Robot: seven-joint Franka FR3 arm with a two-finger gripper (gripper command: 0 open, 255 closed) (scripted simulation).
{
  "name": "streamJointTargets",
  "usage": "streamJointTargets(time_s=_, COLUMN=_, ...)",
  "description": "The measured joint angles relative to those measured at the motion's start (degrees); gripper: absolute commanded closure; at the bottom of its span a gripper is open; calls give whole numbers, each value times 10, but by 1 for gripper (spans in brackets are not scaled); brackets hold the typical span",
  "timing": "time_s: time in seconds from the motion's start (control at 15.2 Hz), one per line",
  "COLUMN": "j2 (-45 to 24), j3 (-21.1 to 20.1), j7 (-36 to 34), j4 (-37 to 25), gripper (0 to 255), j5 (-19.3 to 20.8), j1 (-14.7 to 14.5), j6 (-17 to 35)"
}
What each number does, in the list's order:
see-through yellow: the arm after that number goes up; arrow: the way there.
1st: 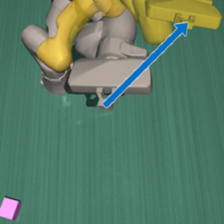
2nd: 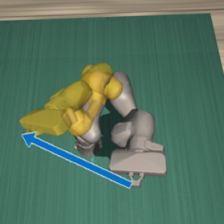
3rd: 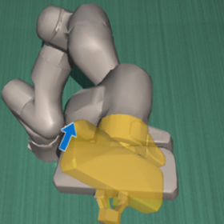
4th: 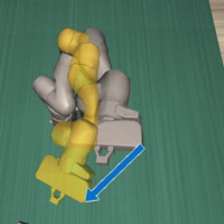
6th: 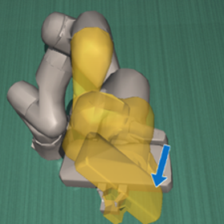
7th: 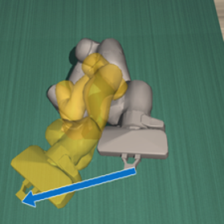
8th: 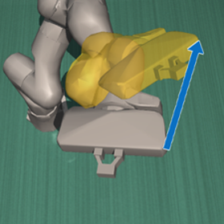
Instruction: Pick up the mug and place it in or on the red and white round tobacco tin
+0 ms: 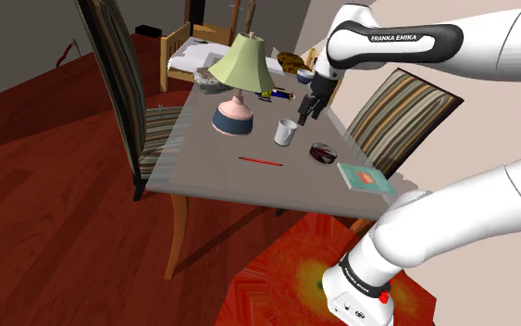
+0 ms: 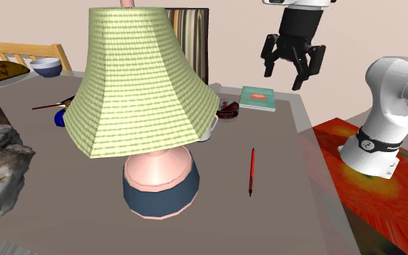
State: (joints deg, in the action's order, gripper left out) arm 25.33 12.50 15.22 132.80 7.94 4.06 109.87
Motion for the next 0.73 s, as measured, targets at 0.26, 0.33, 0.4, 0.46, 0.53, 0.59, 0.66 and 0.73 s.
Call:
streamJointTargets(time_s=0.26, j2=-74, j3=42, j7=51, j4=-38, gripper=0, j5=-17, j1=6, j6=39)
streamJointTargets(time_s=0.33, j2=-96, j3=52, j7=66, j4=-54, gripper=0, j5=-24, j1=7, j6=45)
streamJointTargets(time_s=0.4, j2=-117, j3=62, j7=79, j4=-67, gripper=0, j5=-32, j1=8, j6=53)
streamJointTargets(time_s=0.46, j2=-140, j3=68, j7=90, j4=-81, gripper=0, j5=-42, j1=7, j6=60)
streamJointTargets(time_s=0.53, j2=-163, j3=78, j7=106, j4=-96, gripper=0, j5=-53, j1=9, j6=67)
streamJointTargets(time_s=0.59, j2=-190, j3=86, j7=122, j4=-117, gripper=0, j5=-66, j1=11, j6=70)
streamJointTargets(time_s=0.66, j2=-206, j3=92, j7=136, j4=-125, gripper=0, j5=-76, j1=14, j6=77)
streamJointTargets(time_s=0.73, j2=-231, j3=97, j7=149, j4=-144, gripper=0, j5=-90, j1=16, j6=81)
